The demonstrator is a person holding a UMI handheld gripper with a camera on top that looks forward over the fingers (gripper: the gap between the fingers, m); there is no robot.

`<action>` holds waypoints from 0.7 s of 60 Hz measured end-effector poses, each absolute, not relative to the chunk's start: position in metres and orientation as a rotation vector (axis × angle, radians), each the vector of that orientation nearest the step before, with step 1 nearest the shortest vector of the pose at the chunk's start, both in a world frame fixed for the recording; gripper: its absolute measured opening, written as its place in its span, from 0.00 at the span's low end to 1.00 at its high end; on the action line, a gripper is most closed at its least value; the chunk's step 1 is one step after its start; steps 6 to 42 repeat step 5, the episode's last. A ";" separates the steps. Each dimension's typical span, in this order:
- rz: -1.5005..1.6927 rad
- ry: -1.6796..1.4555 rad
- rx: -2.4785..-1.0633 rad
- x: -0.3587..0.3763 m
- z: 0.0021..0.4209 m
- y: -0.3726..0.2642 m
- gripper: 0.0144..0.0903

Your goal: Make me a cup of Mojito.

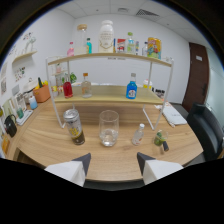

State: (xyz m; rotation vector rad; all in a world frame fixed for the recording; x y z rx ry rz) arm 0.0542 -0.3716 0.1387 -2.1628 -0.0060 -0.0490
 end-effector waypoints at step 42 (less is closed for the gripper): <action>-0.026 -0.009 -2.161 0.054 0.140 -0.372 0.94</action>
